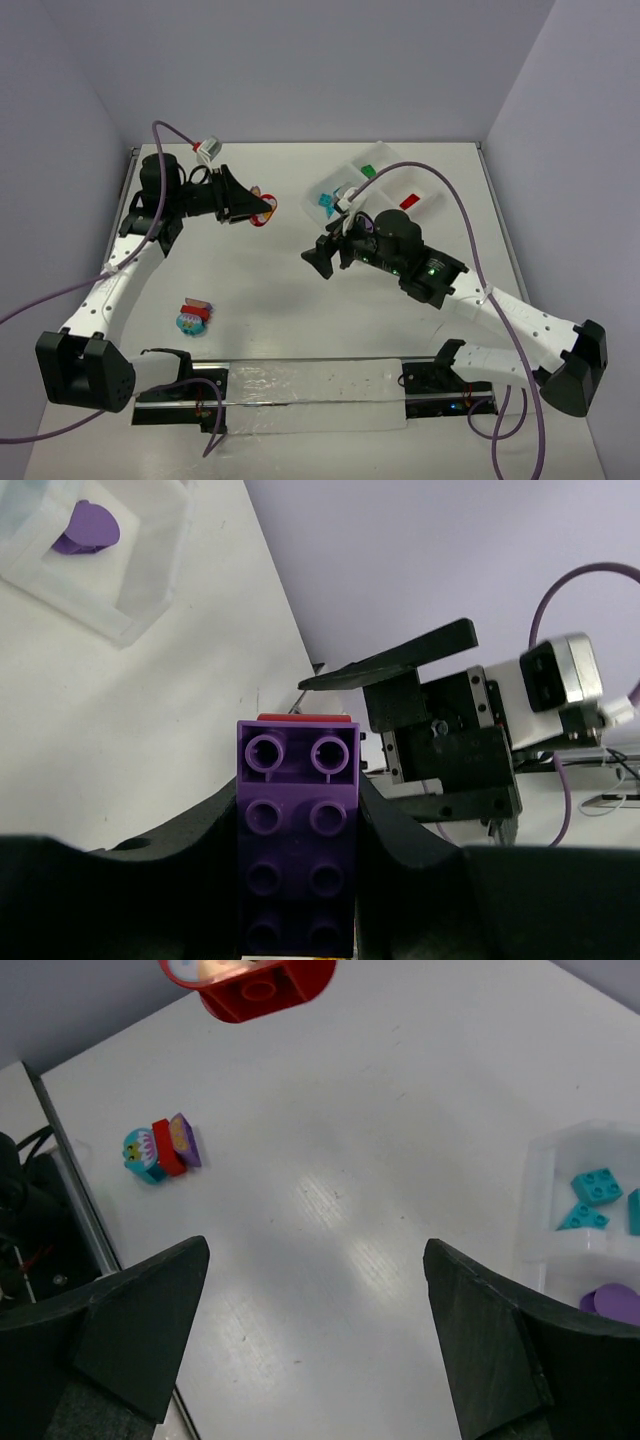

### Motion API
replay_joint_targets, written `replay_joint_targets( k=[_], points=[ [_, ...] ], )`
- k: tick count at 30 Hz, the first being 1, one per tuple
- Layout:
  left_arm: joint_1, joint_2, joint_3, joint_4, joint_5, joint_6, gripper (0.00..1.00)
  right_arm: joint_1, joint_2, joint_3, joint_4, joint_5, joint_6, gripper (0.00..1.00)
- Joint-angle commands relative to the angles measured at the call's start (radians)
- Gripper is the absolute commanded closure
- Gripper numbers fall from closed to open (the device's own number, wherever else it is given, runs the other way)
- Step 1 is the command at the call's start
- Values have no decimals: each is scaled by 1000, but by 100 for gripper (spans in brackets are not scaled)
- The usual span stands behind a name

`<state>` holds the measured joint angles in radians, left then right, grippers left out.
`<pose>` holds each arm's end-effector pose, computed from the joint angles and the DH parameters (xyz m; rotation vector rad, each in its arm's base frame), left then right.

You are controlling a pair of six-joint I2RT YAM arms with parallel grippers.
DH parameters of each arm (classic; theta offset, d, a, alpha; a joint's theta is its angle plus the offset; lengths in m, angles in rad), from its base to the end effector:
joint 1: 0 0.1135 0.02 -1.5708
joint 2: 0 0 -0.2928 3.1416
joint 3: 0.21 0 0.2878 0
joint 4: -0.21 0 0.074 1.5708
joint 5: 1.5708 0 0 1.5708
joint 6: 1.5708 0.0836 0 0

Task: Sort the legos into containers by color

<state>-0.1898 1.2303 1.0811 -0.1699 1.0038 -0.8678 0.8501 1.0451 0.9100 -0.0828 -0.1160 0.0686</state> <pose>0.3033 -0.1301 0.3697 0.0805 2.0831 -1.6248 0.1995 0.2418 0.3544 -0.7845 1.6781 0.7549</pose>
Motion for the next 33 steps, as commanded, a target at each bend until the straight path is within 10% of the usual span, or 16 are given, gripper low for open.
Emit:
replay_joint_targets(
  k=[1, 33],
  points=[
    [-9, 19, -17, 98, 1, -77, 100, 46, 41, 25, 146, 93, -118, 4],
    [-16, 104, -97, 94, 18, -71, 100, 101, 398, 206, 367, 73, -154, 1]
  ],
)
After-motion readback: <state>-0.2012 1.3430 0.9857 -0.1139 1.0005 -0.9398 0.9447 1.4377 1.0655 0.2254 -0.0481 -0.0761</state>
